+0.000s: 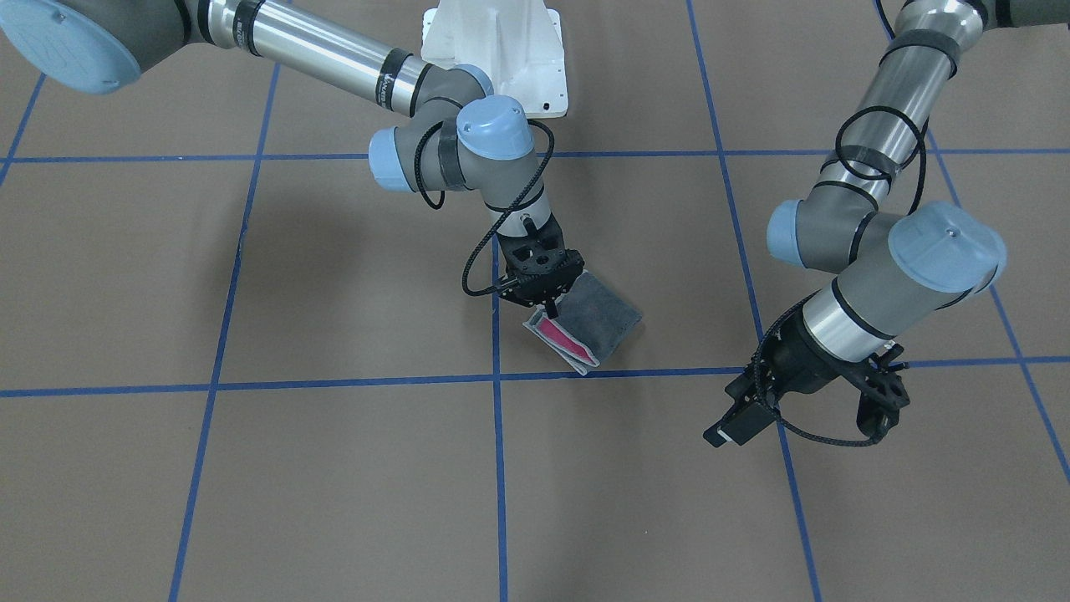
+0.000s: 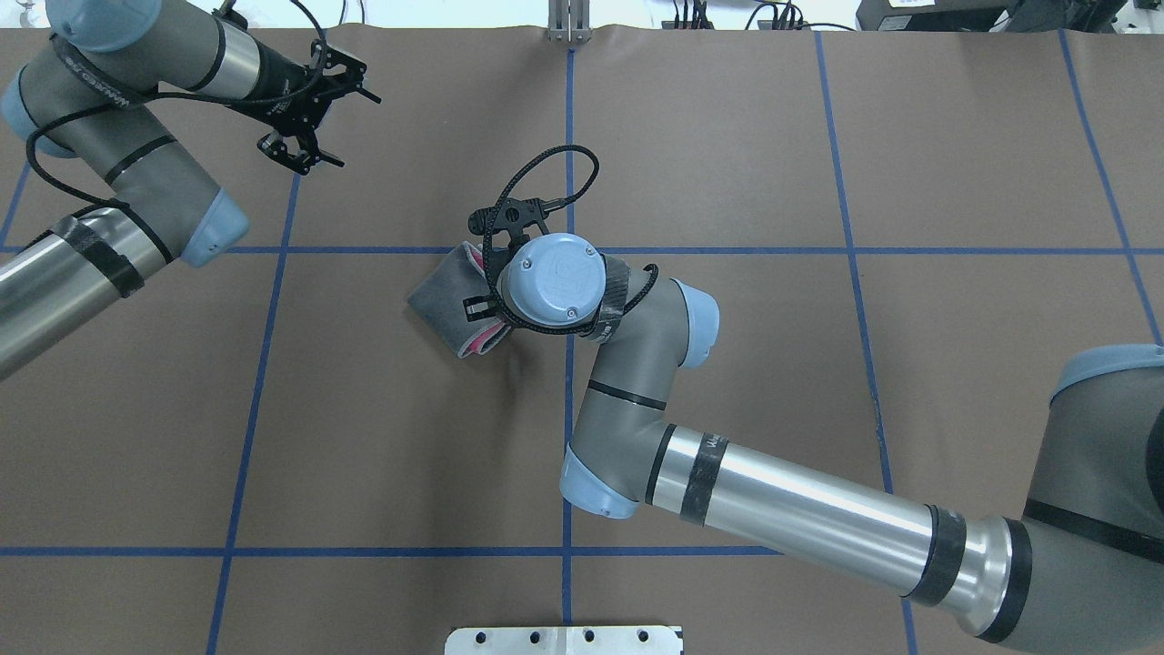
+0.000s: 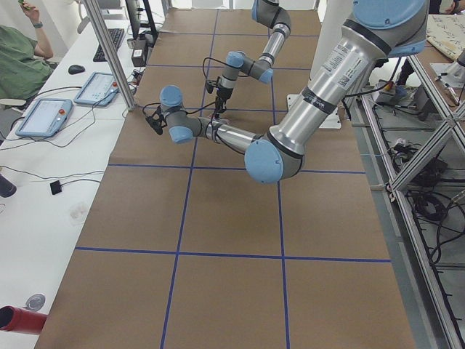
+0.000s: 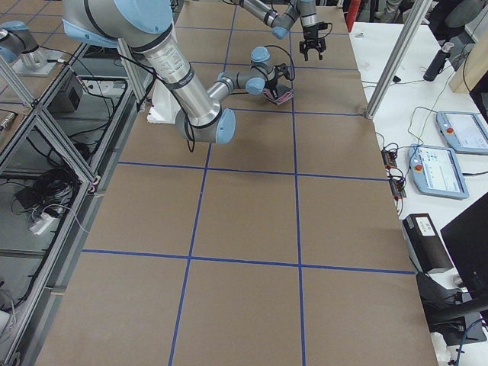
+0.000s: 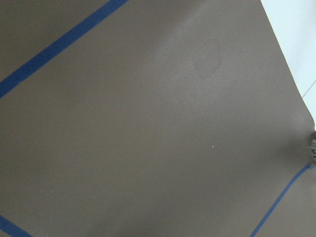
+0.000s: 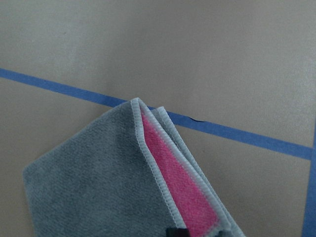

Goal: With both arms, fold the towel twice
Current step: 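Grasp the folded towel's top edge with the right gripper and hold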

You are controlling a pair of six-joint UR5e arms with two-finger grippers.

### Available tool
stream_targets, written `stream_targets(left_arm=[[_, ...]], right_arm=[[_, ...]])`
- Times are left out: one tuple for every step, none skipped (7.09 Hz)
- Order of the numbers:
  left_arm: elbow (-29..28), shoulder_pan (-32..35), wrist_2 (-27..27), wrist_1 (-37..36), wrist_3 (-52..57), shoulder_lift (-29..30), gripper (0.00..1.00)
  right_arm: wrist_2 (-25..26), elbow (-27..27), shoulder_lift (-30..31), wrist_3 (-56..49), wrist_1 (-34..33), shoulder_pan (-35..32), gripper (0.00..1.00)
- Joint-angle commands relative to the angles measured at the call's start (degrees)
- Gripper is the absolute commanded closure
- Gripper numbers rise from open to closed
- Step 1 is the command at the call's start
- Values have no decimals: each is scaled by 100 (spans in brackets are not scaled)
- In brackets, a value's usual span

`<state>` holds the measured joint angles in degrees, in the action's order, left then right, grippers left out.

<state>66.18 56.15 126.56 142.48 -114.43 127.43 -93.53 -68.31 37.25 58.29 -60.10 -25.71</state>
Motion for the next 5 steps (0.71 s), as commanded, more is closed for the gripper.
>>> stream_targets(left_arm=[[-9, -7, 0, -1, 0, -8, 0], [-9, -7, 0, -1, 0, -34, 0], [-9, -16, -9, -1, 0, -43, 0], [-9, -16, -9, 8, 0, -52, 0], [-9, -25, -9, -1, 0, -52, 0]], right_arm=[[2, -15, 10, -2, -2, -4, 74], [2, -7, 28, -28, -2, -4, 64], [11, 2, 28, -37, -2, -4, 62], [19, 2, 28, -37, -2, -4, 56], [20, 2, 28, -37, 7, -13, 47]])
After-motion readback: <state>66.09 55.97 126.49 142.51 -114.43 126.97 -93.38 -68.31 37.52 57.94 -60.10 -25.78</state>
